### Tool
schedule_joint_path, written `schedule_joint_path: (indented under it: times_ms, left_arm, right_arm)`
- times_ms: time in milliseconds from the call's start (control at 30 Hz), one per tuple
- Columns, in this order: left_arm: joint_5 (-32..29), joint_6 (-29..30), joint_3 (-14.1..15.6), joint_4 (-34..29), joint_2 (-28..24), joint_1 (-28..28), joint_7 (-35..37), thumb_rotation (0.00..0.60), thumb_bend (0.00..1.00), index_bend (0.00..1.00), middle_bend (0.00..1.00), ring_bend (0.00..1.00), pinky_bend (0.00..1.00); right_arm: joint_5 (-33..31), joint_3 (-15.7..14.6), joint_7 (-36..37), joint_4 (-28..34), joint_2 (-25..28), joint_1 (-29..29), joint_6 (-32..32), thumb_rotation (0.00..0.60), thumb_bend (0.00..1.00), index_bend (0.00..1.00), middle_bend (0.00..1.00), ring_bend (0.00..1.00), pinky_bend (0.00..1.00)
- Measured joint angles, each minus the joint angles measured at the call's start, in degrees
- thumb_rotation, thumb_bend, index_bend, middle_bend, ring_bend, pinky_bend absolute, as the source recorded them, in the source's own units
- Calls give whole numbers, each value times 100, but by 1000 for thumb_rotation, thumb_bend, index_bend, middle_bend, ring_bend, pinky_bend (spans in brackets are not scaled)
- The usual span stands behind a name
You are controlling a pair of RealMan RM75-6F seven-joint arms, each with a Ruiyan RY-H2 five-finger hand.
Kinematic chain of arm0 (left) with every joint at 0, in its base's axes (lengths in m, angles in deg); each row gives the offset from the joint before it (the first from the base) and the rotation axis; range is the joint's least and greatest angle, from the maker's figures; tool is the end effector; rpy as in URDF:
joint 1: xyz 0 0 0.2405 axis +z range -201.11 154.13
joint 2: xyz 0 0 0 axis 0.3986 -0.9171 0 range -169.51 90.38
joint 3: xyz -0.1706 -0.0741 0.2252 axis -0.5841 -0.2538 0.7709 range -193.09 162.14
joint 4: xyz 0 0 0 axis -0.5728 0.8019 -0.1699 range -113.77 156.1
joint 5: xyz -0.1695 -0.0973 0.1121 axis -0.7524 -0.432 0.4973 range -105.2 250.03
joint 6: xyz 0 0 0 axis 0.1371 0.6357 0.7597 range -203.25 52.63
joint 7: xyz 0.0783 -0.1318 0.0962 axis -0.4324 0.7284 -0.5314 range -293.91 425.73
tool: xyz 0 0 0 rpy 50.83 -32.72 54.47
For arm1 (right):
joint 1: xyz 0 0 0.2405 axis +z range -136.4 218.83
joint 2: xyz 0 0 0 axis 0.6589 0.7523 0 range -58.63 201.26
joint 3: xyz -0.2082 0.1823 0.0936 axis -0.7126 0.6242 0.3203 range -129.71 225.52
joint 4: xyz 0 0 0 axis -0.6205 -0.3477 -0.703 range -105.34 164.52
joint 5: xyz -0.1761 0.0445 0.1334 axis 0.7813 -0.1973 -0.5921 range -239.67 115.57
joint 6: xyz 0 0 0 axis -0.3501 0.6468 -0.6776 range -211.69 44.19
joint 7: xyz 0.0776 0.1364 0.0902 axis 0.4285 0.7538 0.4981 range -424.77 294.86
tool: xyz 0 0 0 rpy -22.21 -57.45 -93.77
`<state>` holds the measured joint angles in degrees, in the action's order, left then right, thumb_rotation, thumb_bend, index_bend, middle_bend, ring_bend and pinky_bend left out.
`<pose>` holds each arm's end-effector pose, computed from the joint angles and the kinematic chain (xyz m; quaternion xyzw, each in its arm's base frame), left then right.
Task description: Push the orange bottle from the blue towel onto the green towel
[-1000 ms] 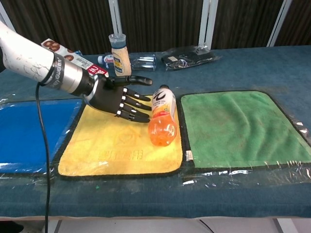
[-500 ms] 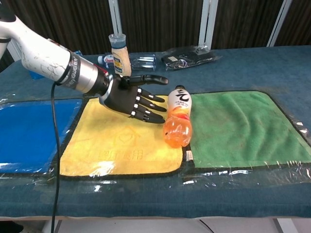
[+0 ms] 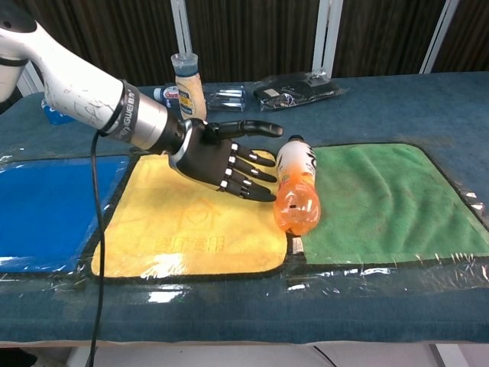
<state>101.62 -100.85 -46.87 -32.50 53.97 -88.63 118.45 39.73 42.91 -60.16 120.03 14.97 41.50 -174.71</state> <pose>-0.0502 0.4692 -0.1091 0.2843 0.9411 0.1728 0.0608 -0.3413 -0.1589 0.1840 0.6786 -0.3520 0.3738 0.5252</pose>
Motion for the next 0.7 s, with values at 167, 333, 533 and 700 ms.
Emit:
schedule_joint_path:
  times_ms: [167, 333, 533, 700]
  left_arm:
    - [-20, 56, -14, -117, 79, -23, 21, 600, 47, 0, 0, 0, 309]
    - [-27, 64, -44, -227, 86, -41, 15, 600, 47, 0, 0, 0, 309]
    - [-72, 54, -76, -400, 143, -63, 40, 600, 47, 0, 0, 0, 309]
    - [-64, 253, -78, -483, 235, -120, 47, 600, 47, 0, 0, 0, 309]
  right_arm:
    - [-17, 12, -8, 26, 4, 46, 77, 600, 149, 0, 46, 5, 0]
    - [-3, 2, -75, 79, 10, 116, 207, 600, 149, 0, 46, 5, 0]
    - [-14, -2, -96, 97, 6, 120, 220, 600, 149, 0, 46, 5, 0]
    - [37, -29, -80, 99, 16, 129, 217, 600, 149, 0, 46, 6, 0]
